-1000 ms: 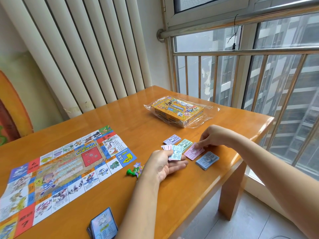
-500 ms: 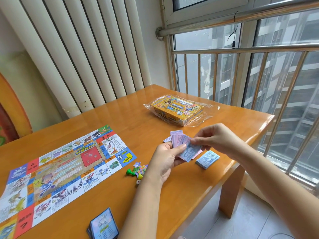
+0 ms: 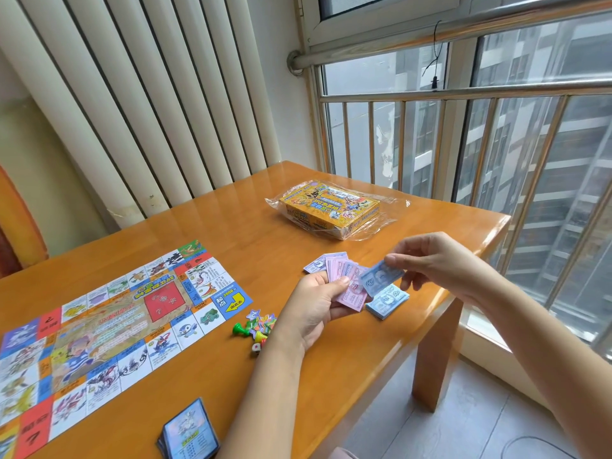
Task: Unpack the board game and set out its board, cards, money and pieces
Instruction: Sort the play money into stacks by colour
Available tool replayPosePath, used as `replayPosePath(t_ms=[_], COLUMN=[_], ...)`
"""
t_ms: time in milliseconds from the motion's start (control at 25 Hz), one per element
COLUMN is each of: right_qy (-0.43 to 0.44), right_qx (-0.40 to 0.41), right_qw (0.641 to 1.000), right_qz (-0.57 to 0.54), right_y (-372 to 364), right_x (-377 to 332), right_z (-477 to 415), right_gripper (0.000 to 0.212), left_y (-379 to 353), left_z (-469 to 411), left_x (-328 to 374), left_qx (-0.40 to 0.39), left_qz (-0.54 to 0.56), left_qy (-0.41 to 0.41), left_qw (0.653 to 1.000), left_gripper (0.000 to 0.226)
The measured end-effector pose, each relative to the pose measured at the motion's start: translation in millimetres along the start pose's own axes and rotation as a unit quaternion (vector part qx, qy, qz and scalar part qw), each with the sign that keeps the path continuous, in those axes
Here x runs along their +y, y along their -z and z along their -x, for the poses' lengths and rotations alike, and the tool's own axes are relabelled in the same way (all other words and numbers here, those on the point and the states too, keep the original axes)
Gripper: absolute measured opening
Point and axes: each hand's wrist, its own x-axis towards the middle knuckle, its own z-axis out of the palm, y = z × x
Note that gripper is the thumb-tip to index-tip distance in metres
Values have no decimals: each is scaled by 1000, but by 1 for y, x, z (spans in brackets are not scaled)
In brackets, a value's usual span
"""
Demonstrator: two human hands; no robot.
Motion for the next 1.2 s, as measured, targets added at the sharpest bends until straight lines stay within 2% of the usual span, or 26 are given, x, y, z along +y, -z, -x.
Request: replayPosePath(t_ms=[120,320,440,560,680,800,880,1000,1200], right_qy=[6,38,45,60,73,42,39,38,0], right_qx=[-1,50,51,58,33,-24,-38,-99,-170], right_qw=[999,997,997,996,997,996,998,962,937], right_qz=[-35,47,-23,-36,-19,-69,42,253,307], right_y=[3,-4,-10,-9,-4,-1,7,21,24], right_x=[-4,3,7,6,3,4,6,8,4], right_z=[3,4,5,6,7,7,2,-9,-23], right_gripper=[9,2,5,8,10,15,11,7,12], left_y=[-3,-7,-10,-10,-8,-5,-2,2,2], left_z=[2,3,4,3,2,2,2,0,0], left_x=[0,-1,-2,-3,-2,-2,-2,-1,-1], left_qx=[-5,-5,-8,3,27,52,69,80,50], left_qz=[-13,-19,-34,-44,-29,-26,-38,-51,-57], left_qy=[0,-22,-42,-54,-63,-47,-16,31,114], left_qw=[1000,1000,999,998,997,997,997,995,991], left_gripper=[17,19,19,20,21,19,17,18,19])
